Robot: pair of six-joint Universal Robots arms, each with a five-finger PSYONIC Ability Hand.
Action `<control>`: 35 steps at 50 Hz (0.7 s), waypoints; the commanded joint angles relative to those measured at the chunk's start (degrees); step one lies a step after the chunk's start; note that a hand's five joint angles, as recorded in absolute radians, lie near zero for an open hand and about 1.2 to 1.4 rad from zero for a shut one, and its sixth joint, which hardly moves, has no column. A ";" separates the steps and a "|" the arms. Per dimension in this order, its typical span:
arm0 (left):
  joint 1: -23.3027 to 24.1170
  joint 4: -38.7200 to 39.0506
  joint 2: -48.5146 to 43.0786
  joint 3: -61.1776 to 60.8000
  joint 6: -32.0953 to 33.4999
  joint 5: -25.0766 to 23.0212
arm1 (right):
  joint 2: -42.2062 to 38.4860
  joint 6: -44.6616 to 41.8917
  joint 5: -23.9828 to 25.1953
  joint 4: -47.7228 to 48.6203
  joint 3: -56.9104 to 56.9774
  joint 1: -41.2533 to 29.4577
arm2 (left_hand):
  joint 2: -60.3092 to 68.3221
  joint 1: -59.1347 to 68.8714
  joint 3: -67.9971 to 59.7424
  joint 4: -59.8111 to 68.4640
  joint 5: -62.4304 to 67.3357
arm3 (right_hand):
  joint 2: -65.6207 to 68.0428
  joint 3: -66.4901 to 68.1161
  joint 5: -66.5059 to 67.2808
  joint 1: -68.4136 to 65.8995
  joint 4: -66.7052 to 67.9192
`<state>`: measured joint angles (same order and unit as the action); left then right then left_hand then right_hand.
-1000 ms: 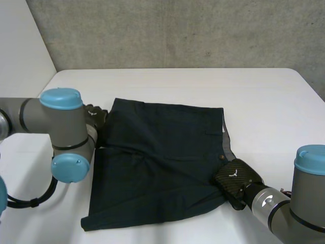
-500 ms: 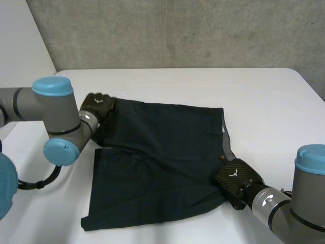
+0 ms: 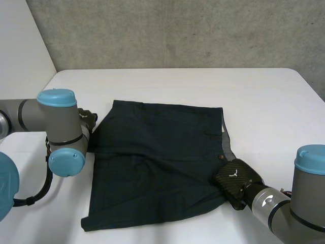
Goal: Fold the shorts.
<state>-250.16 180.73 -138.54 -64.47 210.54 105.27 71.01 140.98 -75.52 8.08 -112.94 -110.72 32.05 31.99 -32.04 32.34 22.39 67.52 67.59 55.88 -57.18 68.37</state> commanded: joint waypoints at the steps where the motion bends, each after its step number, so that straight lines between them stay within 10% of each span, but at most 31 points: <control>1: 0.55 1.64 2.56 -1.62 -0.75 -0.42 | 0.09 0.00 -0.06 -0.08 0.00 -0.20 | 3.40 3.46 -3.41 3.11 3.06 | 12.48 12.41 14.12 -22.82 11.63; 20: 5.82 -5.81 33.30 -28.13 -17.88 -12.01 | 0.18 3.33 -0.24 0.62 0.18 0.33 | -0.98 -0.92 0.97 -1.27 -1.32 | 12.48 12.41 14.12 -22.82 11.63; 35: 9.61 -5.31 43.18 -53.30 -14.20 -12.63 | 0.79 9.14 0.20 0.62 0.62 0.33 | -1.15 -1.09 1.14 -1.44 -1.49 | 12.48 12.41 14.12 -22.82 11.63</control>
<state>-241.32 172.80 -94.47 -112.32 194.23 92.01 71.66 149.92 -75.34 8.69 -112.32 -110.34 28.88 29.17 -29.17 28.40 18.25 67.52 67.59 55.88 -57.24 68.38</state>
